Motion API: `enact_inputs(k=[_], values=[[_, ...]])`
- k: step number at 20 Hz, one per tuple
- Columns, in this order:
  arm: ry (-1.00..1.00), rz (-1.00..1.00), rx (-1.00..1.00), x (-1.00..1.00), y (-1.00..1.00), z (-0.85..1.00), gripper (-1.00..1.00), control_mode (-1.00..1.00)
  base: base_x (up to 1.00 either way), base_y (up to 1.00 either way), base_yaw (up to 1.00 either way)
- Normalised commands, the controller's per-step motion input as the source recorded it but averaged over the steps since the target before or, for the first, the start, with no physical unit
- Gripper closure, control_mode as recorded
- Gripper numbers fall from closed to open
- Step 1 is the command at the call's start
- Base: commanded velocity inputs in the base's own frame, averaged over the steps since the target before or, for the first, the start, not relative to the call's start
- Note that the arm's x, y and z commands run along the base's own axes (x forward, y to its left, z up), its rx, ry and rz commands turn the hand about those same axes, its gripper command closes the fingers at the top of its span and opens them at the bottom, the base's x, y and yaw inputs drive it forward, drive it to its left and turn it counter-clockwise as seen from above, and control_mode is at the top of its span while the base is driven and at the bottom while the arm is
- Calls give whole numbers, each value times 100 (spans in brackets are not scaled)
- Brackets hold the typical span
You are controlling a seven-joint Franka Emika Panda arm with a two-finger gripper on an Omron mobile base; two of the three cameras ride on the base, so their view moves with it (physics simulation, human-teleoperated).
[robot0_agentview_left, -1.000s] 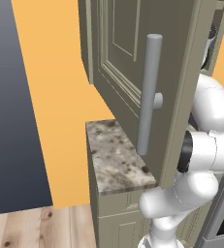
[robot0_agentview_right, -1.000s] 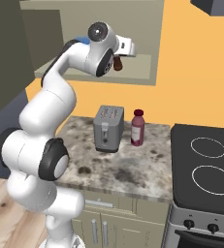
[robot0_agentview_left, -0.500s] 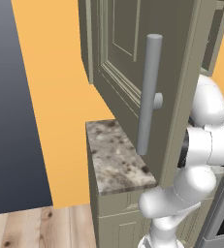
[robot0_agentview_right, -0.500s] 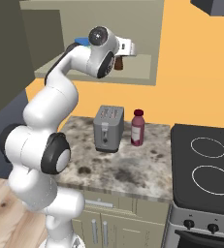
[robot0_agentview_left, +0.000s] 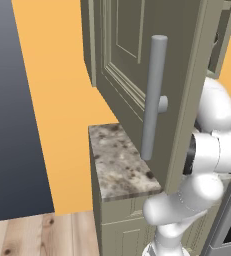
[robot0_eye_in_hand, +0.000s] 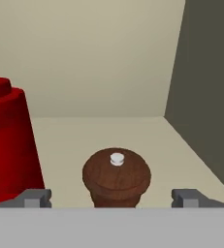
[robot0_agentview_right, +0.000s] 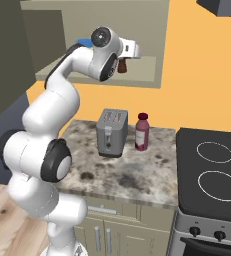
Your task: There are various items on the counter. Only move the condiments/shakers into the cabinet.
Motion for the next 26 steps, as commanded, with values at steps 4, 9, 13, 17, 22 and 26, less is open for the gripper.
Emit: enact_inputs(k=[4,9,13,17,22,26], values=[[-5,0,0,-100,0,-5,-100,-100,0,0,0],[-11,0,0,-100,15,-22,-100,-100,0,0,0],[-12,0,0,-100,18,-33,-100,-100,0,0,0],[2,0,0,-100,57,-76,-100,-100,0,0,0],[10,-1,2,-40,12,-34,-100,-100,0,0,0],[0,0,0,0,0,0,-100,-100,0,0,0]])
